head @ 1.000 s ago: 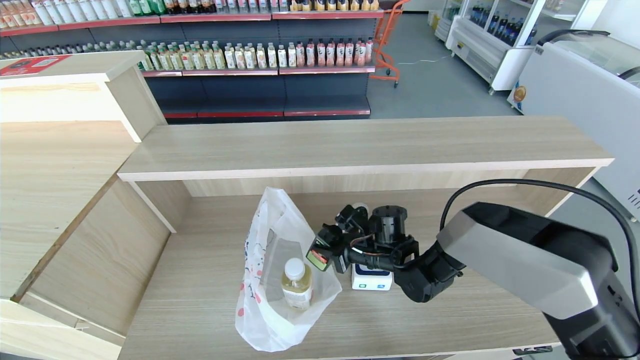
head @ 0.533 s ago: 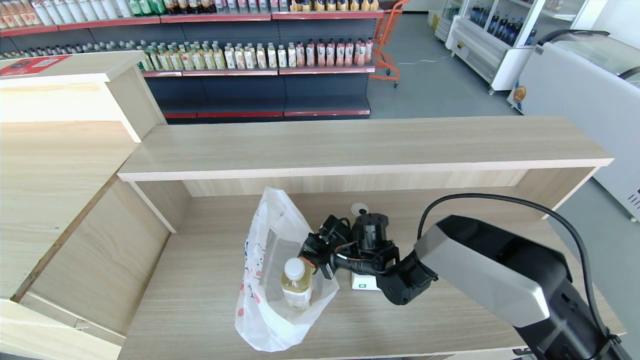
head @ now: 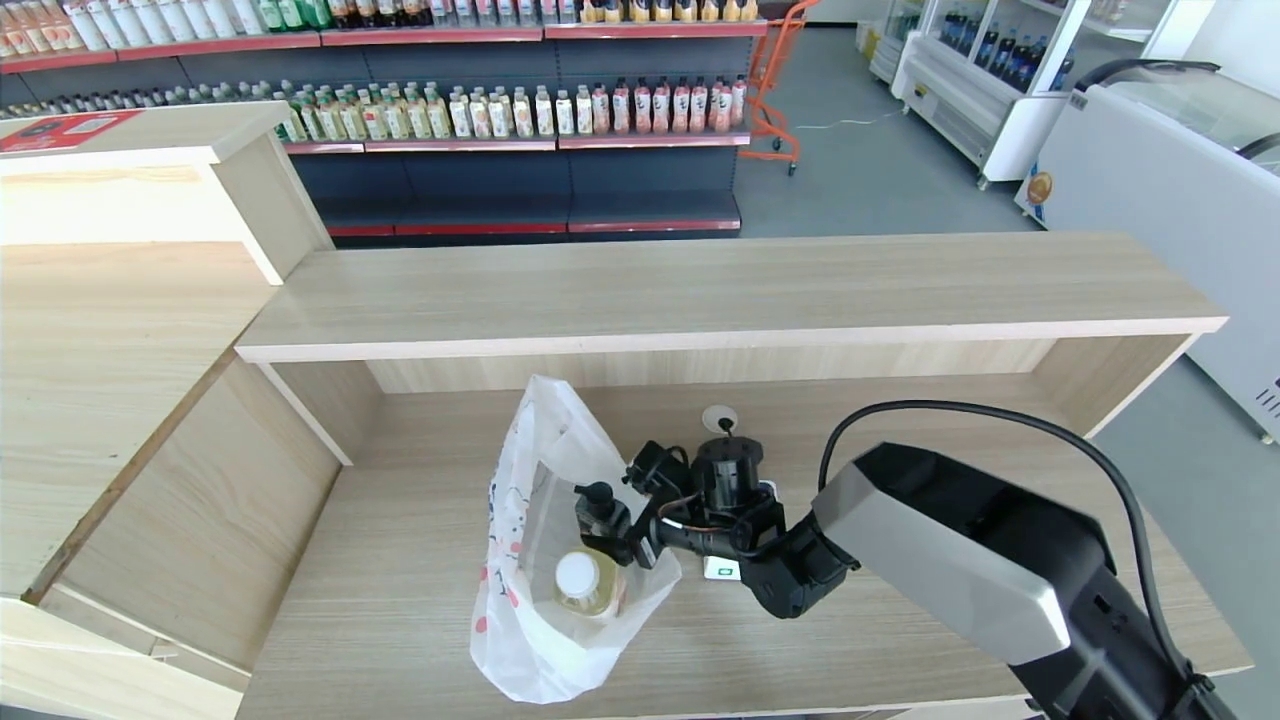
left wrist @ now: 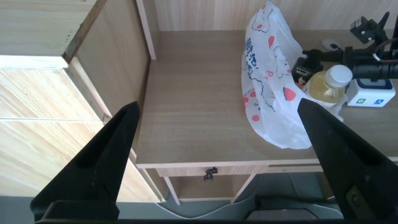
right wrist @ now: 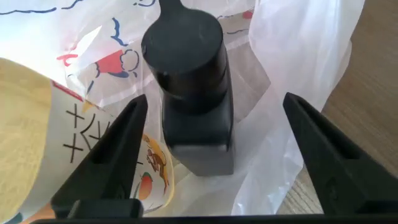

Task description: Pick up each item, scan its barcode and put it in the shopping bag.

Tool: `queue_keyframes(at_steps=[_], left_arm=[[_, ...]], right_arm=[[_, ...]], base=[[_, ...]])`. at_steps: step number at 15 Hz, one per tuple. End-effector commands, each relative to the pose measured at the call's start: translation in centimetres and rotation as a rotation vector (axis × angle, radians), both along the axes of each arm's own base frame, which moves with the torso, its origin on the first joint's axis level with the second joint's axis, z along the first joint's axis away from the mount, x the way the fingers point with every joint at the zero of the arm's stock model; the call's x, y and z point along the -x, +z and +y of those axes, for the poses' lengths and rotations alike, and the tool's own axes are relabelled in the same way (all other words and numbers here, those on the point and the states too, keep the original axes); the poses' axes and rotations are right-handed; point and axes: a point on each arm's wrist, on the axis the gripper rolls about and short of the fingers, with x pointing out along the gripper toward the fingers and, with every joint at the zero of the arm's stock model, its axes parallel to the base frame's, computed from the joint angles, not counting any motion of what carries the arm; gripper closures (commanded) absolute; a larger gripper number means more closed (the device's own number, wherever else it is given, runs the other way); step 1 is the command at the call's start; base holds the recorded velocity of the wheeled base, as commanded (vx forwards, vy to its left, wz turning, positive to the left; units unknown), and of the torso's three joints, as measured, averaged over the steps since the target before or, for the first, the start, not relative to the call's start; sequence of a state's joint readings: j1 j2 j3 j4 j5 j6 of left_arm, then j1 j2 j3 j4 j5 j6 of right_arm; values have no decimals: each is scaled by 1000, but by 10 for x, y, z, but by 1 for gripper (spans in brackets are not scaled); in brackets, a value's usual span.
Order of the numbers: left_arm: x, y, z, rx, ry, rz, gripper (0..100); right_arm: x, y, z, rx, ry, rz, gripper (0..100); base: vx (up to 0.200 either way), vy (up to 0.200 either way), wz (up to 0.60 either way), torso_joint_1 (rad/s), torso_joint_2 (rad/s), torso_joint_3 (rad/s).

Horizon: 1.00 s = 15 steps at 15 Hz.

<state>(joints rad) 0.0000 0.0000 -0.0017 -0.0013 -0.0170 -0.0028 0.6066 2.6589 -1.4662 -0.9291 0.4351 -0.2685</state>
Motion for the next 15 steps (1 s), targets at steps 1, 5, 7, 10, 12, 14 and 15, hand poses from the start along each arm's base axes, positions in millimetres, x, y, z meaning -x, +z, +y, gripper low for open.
queue_keyframes(at_steps=[1, 5, 7, 10, 12, 14, 15], left_arm=[[0, 0, 0, 0, 0, 0, 0], [0, 0, 0, 0, 0, 0, 0], [0, 0, 0, 0, 0, 0, 0], [0, 0, 0, 0, 0, 0, 0], [0, 0, 0, 0, 0, 0, 0], [0, 0, 0, 0, 0, 0, 0], [0, 0, 0, 0, 0, 0, 0]], right_arm=[[-1, 26, -1, -70, -21, 25, 0], [-6, 72, -29, -201, -103, 129, 0], [-1, 87, -41, -223, -125, 150, 0], [26, 117, -74, -245, -173, 216, 0], [53, 140, -110, -278, -234, 276, 0], [83, 160, -152, -286, -305, 275, 0], [108, 172, -174, -294, -334, 270, 0]], base=[[0, 0, 0, 0, 0, 0], [0, 0, 0, 0, 0, 0], [0, 0, 0, 0, 0, 0], [0, 0, 0, 0, 0, 0], [0, 0, 0, 0, 0, 0], [0, 0, 0, 0, 0, 0], [0, 0, 0, 0, 0, 0]])
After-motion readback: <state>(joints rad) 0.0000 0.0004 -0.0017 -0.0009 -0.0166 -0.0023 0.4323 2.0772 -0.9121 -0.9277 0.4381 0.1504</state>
